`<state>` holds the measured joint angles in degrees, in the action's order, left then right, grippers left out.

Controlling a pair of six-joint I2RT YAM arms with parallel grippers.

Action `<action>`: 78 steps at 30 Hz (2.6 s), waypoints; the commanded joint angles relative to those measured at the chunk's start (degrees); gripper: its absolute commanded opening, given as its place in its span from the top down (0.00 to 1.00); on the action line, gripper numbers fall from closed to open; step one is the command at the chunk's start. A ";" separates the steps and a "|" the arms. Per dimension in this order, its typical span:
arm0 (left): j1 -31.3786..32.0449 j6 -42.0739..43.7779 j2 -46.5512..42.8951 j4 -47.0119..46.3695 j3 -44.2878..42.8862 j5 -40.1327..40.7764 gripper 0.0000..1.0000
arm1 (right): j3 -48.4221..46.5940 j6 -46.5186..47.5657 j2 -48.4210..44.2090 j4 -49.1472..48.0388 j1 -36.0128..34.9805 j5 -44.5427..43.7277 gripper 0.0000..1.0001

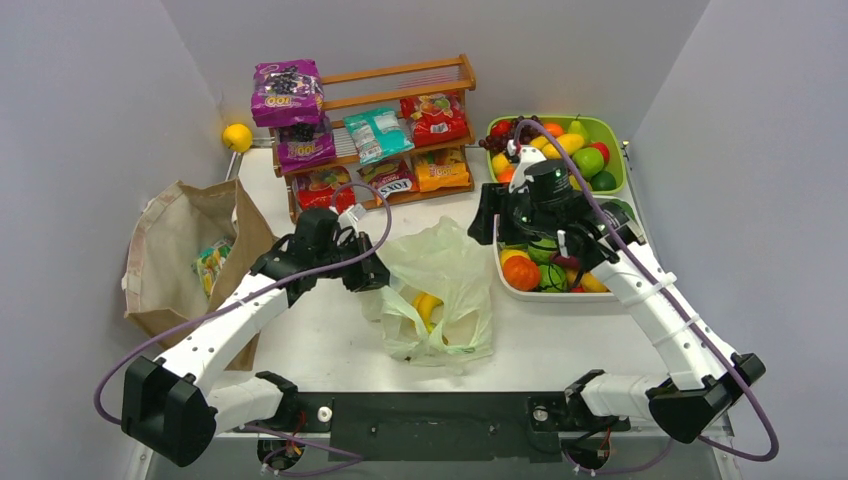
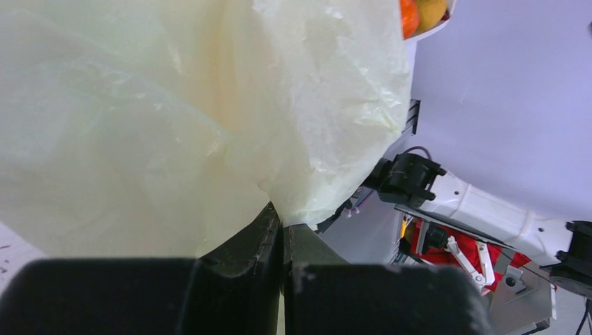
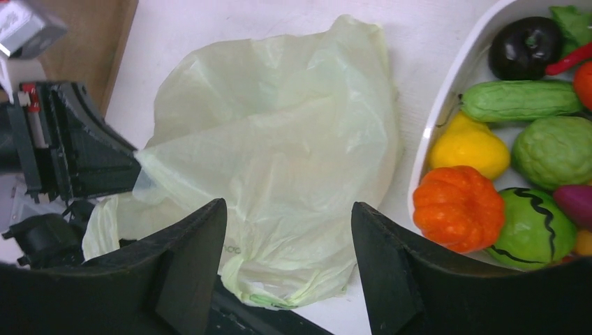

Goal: Place the food into the grocery bag and tie it

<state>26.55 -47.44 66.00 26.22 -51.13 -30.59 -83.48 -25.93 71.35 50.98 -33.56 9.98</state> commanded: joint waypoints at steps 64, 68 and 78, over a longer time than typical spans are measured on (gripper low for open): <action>1.66 13.13 -3.27 1.61 8.29 -1.70 1.00 | -28.53 -1.58 49.34 -12.16 37.69 -3.44 0.49; 1.67 13.03 -3.14 1.91 7.85 -1.58 1.00 | -29.59 -1.58 51.27 -12.20 37.74 -2.72 0.54; 1.62 12.46 -2.37 2.25 6.98 -1.16 1.00 | -31.36 -1.53 54.51 -12.45 37.70 -0.37 0.83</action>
<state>28.03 -34.46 63.24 30.20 -42.24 -31.75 -112.16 -27.64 125.43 39.90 4.05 8.19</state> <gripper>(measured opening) 0.003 0.217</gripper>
